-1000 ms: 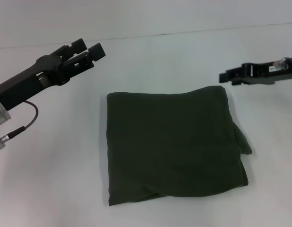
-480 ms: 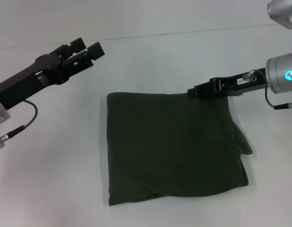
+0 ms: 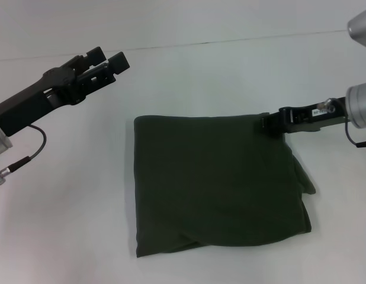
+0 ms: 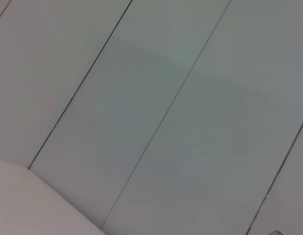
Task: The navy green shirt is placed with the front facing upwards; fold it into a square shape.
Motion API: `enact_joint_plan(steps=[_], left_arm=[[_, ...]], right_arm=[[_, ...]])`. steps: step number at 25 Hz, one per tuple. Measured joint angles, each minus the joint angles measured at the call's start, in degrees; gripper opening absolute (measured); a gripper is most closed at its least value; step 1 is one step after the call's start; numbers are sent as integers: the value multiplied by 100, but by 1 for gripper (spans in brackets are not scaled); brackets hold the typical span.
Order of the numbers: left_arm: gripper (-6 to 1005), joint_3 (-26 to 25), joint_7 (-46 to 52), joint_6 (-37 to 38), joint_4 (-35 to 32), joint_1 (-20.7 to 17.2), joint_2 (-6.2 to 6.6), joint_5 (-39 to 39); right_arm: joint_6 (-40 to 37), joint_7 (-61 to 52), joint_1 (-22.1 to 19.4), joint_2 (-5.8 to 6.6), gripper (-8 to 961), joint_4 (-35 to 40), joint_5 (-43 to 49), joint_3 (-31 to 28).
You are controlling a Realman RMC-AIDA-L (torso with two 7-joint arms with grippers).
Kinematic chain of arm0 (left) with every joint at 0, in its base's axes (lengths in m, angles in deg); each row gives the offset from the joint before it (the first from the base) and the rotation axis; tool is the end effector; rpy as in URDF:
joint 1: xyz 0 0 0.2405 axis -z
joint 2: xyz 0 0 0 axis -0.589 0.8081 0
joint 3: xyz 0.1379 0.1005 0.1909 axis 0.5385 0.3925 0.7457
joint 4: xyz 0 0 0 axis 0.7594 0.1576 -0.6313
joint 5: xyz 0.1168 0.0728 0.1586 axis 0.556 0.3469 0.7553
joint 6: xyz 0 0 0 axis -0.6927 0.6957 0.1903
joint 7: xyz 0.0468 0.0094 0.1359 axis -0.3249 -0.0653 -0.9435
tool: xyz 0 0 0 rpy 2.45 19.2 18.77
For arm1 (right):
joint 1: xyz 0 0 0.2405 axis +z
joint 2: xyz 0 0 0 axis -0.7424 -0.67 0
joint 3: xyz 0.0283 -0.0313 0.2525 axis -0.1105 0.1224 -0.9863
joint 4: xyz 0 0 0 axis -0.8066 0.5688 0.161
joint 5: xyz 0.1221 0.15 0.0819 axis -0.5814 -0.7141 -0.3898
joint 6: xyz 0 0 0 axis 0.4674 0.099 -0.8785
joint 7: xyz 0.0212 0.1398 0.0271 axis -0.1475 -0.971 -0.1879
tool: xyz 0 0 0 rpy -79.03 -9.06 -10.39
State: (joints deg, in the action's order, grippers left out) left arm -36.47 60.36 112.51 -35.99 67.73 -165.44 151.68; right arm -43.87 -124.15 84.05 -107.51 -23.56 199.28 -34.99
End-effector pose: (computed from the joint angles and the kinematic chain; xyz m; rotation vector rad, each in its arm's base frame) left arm -0.2207 0.3467 0.0019 -2.3648 -0.9073 -1.3243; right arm 0.2827 0.3799 0.0235 -2.1650 1.7129 0.2675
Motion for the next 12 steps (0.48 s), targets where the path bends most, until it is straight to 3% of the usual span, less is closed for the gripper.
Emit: enact_joint_plan(steps=[8, 12], left_arm=[[963, 1, 10, -10, 0, -3, -2, 0], [963, 0, 12, -11, 0, -8, -8, 0]], right_arm=[[-151, 98, -375, -92, 484, 817, -388, -176], [-490, 369, -392, -74, 486, 835, -895, -128]])
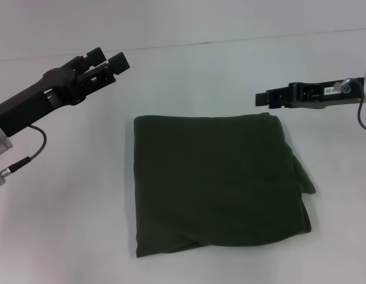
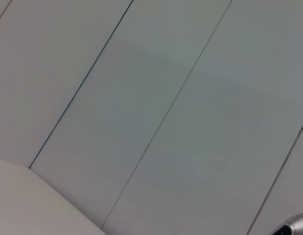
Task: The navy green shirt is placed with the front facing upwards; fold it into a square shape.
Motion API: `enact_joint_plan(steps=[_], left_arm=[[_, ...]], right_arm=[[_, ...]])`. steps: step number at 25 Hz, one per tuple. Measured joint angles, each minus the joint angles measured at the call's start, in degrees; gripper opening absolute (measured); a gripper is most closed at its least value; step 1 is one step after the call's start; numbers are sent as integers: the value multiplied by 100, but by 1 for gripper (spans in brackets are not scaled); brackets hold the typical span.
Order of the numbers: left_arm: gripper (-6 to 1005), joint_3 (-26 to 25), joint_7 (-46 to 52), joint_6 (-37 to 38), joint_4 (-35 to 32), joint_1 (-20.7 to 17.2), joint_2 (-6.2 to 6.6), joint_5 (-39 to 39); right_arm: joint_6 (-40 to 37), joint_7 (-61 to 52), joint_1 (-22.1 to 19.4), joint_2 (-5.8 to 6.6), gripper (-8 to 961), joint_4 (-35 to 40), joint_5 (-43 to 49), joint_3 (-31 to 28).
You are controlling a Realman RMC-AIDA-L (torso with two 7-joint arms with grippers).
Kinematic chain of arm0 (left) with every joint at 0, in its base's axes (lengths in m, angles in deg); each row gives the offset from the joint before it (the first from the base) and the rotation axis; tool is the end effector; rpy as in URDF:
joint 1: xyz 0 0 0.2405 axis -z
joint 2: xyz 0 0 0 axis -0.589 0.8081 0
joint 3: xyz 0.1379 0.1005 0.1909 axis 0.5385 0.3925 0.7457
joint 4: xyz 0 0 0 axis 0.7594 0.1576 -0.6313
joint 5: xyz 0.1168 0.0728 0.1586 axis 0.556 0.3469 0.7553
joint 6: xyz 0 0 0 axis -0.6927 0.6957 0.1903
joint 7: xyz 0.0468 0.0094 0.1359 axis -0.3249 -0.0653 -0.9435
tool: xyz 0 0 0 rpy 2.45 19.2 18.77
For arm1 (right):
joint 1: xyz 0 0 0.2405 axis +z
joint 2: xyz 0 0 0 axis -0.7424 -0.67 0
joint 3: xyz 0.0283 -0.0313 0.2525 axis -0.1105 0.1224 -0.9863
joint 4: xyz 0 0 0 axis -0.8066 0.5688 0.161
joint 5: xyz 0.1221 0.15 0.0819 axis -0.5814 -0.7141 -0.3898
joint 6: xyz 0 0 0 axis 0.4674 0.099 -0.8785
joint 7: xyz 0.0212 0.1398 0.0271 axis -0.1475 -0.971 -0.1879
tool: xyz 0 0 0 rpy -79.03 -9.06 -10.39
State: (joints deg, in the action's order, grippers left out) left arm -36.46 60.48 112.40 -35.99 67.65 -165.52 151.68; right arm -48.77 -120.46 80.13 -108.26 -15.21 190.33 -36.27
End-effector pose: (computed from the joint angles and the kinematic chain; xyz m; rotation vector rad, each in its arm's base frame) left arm -0.2210 0.3464 0.0013 -2.3623 -0.9133 -1.3244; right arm 0.2669 0.3743 0.0499 -2.2168 1.5988 0.4828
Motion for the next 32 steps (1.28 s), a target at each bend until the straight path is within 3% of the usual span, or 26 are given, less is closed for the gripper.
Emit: enact_joint_plan(steps=[8, 22, 32], left_arm=[[964, 2, -1, 0, 0, -1, -8, 0], [964, 2, -6, 3, 73, 2, -10, 0], [963, 1, -12, 10, 79, -45, -10, 0]], right_arm=[[-841, 784, 402, -161, 486, -322, -120, 189], [-1928, 1827, 427, -126, 485, -862, -140, 384], [-1695, 1893, 248, -80, 486, -1215, 274, 383]])
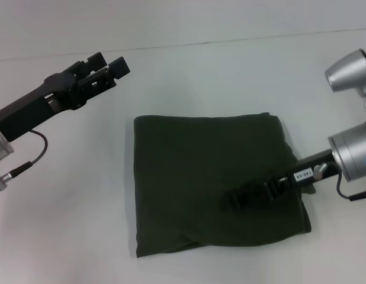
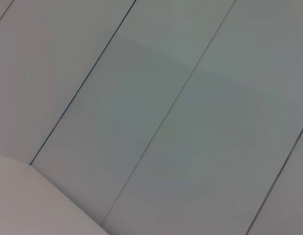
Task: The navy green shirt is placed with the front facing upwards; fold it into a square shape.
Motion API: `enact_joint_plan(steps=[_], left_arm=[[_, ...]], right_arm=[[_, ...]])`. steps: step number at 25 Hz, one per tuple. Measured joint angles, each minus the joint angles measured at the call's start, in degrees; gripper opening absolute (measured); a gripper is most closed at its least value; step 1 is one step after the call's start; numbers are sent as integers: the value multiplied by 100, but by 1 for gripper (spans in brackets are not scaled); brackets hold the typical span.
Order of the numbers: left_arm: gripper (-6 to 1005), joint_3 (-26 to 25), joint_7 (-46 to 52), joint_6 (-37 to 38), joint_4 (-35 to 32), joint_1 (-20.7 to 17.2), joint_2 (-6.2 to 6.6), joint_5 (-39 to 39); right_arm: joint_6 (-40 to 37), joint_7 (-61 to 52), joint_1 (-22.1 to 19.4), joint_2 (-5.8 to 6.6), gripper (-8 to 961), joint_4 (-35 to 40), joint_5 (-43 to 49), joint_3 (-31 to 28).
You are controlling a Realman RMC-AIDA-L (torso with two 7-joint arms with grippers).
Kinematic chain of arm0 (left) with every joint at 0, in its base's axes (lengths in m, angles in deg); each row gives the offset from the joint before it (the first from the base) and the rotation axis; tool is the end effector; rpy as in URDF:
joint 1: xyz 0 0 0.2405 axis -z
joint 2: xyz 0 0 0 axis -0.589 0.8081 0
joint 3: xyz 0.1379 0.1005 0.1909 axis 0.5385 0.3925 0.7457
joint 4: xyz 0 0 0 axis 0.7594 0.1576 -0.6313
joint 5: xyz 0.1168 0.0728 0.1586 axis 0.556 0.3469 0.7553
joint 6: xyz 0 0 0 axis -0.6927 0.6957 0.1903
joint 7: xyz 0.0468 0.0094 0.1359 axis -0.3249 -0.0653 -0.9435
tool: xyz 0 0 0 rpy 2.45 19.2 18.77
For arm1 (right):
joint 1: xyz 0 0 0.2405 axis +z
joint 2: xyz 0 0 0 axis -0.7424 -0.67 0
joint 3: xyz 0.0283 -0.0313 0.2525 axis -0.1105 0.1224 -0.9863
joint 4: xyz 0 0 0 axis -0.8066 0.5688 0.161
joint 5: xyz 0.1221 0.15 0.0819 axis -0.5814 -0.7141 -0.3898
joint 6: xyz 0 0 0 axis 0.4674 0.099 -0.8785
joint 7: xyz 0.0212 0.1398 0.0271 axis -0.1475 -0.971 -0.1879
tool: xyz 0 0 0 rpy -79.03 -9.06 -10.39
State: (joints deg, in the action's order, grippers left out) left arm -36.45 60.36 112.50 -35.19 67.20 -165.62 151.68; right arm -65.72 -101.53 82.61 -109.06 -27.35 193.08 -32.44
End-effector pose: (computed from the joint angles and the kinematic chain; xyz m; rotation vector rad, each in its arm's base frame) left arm -0.2240 0.3430 -0.0019 -2.3568 -0.9370 -1.3295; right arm 0.2523 0.3173 -0.0116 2.7046 -1.4154 -0.2900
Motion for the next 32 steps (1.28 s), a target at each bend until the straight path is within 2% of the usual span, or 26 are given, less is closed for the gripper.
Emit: enact_joint_plan(steps=[7, 15, 23, 27, 32], left_arm=[[963, 2, 4, -8, 0, 20, 0, 0], [964, -3, 0, -16, 0, 32, 0, 0], [963, 15, -3, -35, 0, 47, 0, 0], [963, 12, -2, -72, 0, 52, 0, 0], [963, 1, -3, -78, 0, 54, 0, 0]], right_arm=[[380, -112, -75, 6, 486, -213, 379, -49], [526, -195, -317, 124, 485, -206, 365, -136], [63, 131, -331, 130, 484, -161, 342, -615], [-157, 186, -312, 126, 472, -144, 285, -650], [-258, 188, -427, 182, 471, -146, 283, -652]])
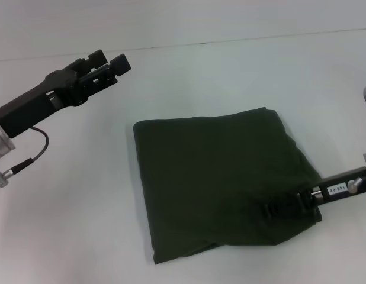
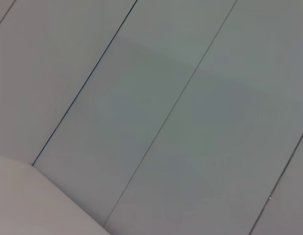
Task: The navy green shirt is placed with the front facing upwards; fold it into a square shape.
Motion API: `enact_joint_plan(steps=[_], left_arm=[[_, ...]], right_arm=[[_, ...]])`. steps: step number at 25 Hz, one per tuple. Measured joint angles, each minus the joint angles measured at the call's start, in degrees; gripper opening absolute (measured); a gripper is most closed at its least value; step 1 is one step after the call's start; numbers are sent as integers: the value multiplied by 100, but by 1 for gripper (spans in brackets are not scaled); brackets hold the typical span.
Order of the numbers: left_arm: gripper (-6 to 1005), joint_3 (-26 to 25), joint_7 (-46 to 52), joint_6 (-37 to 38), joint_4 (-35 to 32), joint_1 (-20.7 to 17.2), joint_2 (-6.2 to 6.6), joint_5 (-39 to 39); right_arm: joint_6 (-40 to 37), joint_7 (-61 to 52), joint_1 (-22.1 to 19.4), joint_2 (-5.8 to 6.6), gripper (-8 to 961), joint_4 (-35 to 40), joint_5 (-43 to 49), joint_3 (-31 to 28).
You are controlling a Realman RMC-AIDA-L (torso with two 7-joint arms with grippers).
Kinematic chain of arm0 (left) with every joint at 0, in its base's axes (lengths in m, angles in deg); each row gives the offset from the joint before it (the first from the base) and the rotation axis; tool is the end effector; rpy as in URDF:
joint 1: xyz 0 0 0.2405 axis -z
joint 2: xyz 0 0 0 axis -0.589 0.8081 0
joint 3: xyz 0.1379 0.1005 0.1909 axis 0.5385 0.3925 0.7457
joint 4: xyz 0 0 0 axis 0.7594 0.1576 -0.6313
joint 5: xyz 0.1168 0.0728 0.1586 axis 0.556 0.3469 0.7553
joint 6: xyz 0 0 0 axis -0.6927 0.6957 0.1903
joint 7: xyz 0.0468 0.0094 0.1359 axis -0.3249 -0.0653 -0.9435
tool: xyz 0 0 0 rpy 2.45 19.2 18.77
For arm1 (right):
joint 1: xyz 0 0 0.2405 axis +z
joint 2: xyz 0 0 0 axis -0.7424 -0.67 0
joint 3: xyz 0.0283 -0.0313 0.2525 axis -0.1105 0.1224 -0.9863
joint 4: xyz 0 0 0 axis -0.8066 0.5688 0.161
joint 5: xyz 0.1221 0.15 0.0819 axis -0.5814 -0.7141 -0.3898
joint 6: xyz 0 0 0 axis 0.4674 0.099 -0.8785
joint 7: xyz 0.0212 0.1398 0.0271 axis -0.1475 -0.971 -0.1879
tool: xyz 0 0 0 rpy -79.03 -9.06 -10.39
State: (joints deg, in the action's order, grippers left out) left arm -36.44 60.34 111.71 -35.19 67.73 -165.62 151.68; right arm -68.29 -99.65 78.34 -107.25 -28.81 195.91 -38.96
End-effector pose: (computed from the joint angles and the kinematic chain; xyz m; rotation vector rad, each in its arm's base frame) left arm -0.2221 0.3465 -0.0021 -2.3543 -0.9331 -1.3217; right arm 0.2887 0.2952 0.0071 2.6468 -1.5629 -0.3433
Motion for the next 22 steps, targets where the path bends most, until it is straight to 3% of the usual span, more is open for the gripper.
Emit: enact_joint_plan(steps=[13, 22], left_arm=[[963, 24, -1, -76, 0, 82, 2, 0], [964, 34, 1, -79, 0, 89, 0, 0]], right_arm=[[34, -14, -413, 152, 479, -45, 25, -138], [141, -10, -456, 161, 484, -53, -6, -198]])
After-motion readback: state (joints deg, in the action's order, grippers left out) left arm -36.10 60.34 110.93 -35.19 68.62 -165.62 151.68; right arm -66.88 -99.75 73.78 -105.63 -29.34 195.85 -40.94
